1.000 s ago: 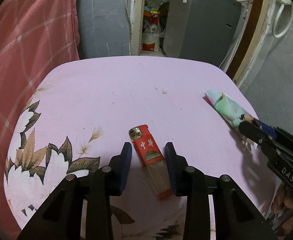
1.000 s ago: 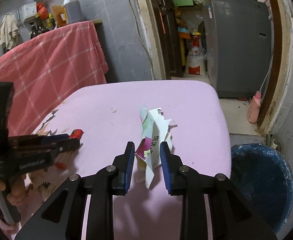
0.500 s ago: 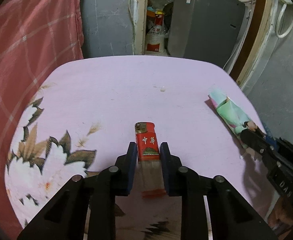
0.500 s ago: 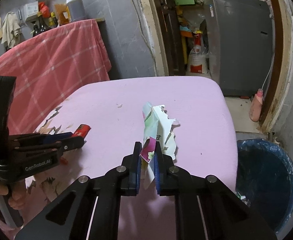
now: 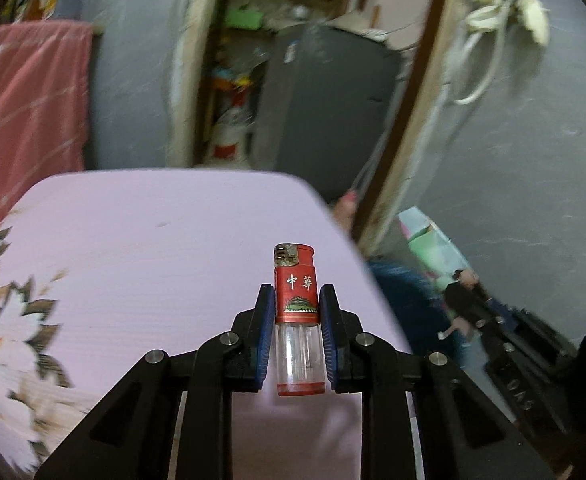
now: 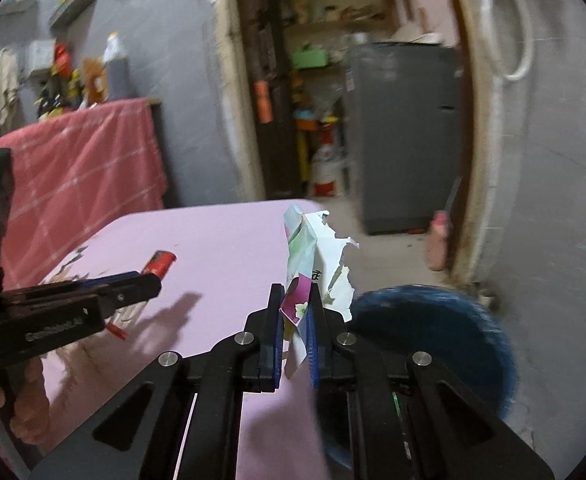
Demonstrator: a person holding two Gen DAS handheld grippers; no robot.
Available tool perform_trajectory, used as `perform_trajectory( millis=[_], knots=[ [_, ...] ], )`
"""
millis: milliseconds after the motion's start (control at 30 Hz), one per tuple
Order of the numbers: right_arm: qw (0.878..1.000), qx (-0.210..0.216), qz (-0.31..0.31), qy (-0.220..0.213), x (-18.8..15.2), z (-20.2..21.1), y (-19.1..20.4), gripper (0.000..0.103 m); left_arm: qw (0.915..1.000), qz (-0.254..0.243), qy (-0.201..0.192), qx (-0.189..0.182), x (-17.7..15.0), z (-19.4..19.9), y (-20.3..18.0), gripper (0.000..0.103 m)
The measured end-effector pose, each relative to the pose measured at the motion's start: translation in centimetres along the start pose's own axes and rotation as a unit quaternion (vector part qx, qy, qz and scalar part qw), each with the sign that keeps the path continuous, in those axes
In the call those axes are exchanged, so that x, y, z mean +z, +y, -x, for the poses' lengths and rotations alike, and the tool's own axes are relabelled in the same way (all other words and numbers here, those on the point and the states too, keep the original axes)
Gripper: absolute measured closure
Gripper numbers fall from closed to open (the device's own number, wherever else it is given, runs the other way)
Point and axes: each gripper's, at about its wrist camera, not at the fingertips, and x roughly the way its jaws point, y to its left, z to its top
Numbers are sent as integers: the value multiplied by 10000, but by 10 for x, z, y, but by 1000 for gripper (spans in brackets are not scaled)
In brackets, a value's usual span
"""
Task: Collect trash
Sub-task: 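Carry the lighter and tube over the blue bin and open both grippers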
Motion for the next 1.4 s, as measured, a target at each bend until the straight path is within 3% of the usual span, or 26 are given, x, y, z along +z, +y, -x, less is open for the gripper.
perform_trajectory(
  millis=[133, 267, 533, 833, 1200, 1400],
  knots=[
    [9992, -342, -162, -159, -5, 18, -29, 95, 9995, -145, -66, -284, 1, -8, -38, 84],
    [9974, -596, -363, -161, -13, 26, -58, 95, 9985, -237, 119, -481, -1, -27, -72, 84],
    [9929, -760, -908, 118, -44, 27, -115, 95, 9962, -507, 438, -556, -8, -77, -124, 84],
    [9896, -502, -1296, 363, -58, 16, -141, 95, 9936, -585, 894, -373, -22, -121, -134, 84],
    [9890, -361, -1329, 543, -61, 4, -139, 92, 9911, -436, 1216, -318, -35, -132, -124, 84],
    [9877, -372, -1397, 592, -61, 3, -140, 91, 9921, -268, 1163, -386, -32, -129, -119, 84]
  ],
)
